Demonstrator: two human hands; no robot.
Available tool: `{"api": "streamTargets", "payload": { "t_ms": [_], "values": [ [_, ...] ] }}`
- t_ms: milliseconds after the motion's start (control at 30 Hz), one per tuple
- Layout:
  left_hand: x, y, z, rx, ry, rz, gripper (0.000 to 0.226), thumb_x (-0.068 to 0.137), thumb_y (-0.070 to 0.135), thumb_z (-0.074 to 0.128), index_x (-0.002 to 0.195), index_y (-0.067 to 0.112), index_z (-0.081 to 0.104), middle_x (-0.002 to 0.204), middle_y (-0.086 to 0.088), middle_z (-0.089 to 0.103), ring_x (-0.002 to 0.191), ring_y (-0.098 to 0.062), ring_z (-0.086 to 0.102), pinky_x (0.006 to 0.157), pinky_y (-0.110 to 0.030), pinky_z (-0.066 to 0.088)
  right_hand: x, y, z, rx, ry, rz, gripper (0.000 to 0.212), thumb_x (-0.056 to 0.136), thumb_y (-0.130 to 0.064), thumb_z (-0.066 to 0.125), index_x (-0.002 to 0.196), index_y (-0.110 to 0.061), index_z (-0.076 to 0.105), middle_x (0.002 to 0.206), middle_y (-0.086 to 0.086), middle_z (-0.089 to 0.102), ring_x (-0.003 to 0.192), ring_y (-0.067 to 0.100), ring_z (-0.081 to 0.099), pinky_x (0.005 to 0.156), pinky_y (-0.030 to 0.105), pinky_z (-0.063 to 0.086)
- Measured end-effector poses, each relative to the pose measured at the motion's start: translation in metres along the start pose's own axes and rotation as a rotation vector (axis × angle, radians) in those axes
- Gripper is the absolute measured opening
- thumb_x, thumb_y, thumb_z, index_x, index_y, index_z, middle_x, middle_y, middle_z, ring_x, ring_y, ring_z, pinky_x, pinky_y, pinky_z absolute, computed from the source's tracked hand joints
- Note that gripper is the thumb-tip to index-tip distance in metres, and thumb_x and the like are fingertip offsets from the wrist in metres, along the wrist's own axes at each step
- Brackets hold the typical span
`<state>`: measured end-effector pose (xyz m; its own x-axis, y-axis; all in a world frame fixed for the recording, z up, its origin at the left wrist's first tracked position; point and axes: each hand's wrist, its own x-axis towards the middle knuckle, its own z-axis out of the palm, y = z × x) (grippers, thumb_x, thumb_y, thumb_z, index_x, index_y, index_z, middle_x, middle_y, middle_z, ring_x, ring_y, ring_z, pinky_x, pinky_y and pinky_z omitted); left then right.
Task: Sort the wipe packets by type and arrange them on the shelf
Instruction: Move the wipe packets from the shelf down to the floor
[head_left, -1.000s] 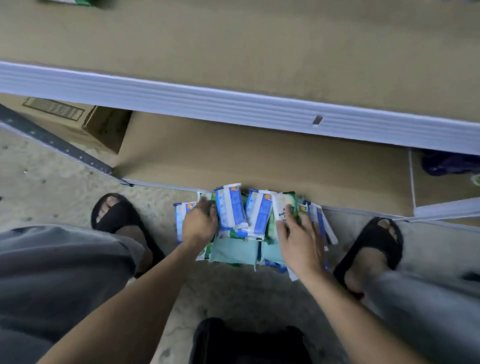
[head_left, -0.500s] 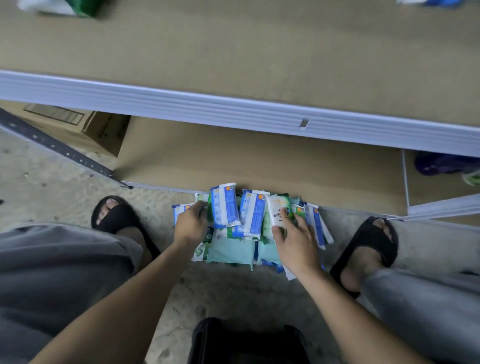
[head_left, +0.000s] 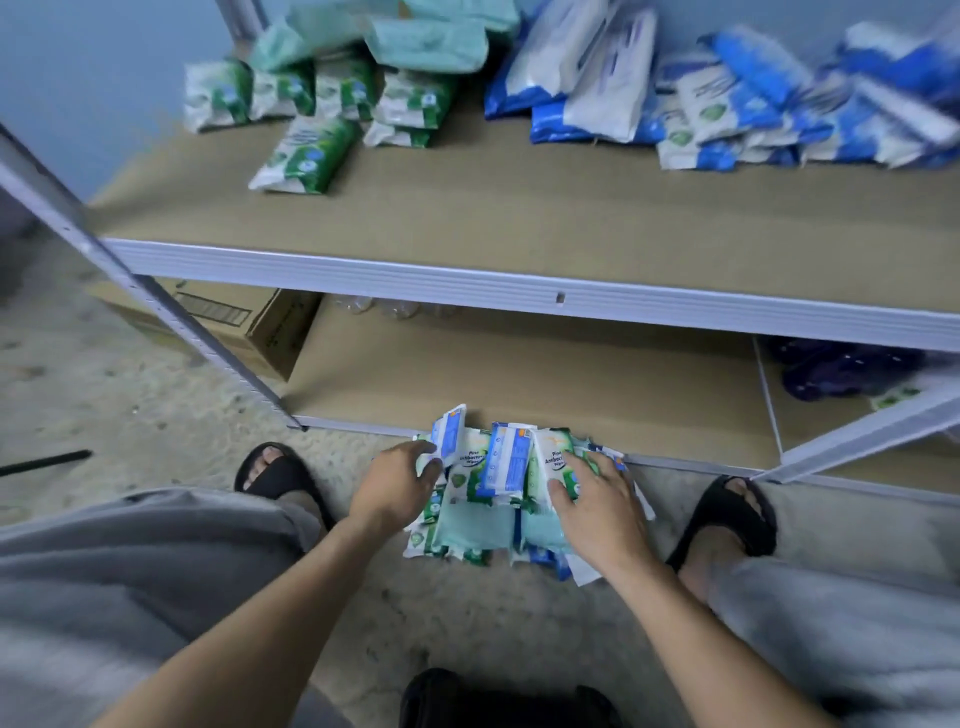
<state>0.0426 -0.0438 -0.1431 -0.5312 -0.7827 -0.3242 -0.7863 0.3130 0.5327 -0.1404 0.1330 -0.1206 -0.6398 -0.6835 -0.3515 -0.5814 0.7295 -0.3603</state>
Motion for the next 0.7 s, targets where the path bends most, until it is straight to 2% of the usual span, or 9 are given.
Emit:
{"api": "streamTargets", "payload": {
  "t_ms": [267,467,567,633,700],
  "values": [
    [-0.032,0.037,-0.056,0.179,0.080,0.166,0.036,0.098,0.041,0.053,0.130,0.026,0.062,0.133,0.002,0.063,0.115,-0.025,0.060,0.090,-0.036,0.050,-0.033,-0.037,-0.054,-0.029,0.115,-0.113,0.047,0.100,-0.045,0.046,0.143,-0.028,0.050,0.143,-0.001,0.049,0.128,0.027,0.043,0.103,0.036,0.040],
    [-0.052,0.072,-0.104,0.289,0.202,0.344,0.036,0.098,0.043,0.053,0.129,0.027,0.062,0.132,0.007,0.064,0.115,-0.023,0.060,0.093,-0.037,0.047,-0.047,-0.067,-0.107,-0.043,0.204,-0.213,0.047,0.099,-0.050,0.043,0.141,-0.028,0.051,0.141,-0.005,0.048,0.129,0.025,0.043,0.105,0.038,0.041],
    [-0.056,0.093,-0.134,0.327,0.303,0.427,0.034,0.096,0.041,0.055,0.125,0.027,0.065,0.124,0.007,0.068,0.108,-0.024,0.063,0.089,-0.036,0.048,-0.049,-0.085,-0.136,-0.008,0.261,-0.252,0.046,0.099,-0.050,0.045,0.139,-0.028,0.053,0.140,-0.006,0.049,0.130,0.024,0.041,0.104,0.039,0.040],
    [-0.056,0.107,-0.157,0.325,0.351,0.480,0.030,0.092,0.037,0.058,0.116,0.024,0.068,0.113,0.004,0.071,0.100,-0.027,0.066,0.083,-0.037,0.050,-0.046,-0.096,-0.156,-0.028,0.311,-0.280,0.046,0.098,-0.050,0.046,0.137,-0.028,0.054,0.137,-0.006,0.052,0.126,0.023,0.043,0.102,0.039,0.042],
    [-0.054,0.120,-0.178,0.327,0.399,0.511,0.026,0.089,0.036,0.058,0.110,0.024,0.069,0.108,0.004,0.071,0.099,-0.028,0.065,0.082,-0.039,0.050,-0.040,-0.106,-0.177,-0.062,0.356,-0.312,0.044,0.099,-0.050,0.046,0.135,-0.027,0.056,0.134,-0.005,0.055,0.124,0.023,0.046,0.100,0.038,0.043]
  ]
}}
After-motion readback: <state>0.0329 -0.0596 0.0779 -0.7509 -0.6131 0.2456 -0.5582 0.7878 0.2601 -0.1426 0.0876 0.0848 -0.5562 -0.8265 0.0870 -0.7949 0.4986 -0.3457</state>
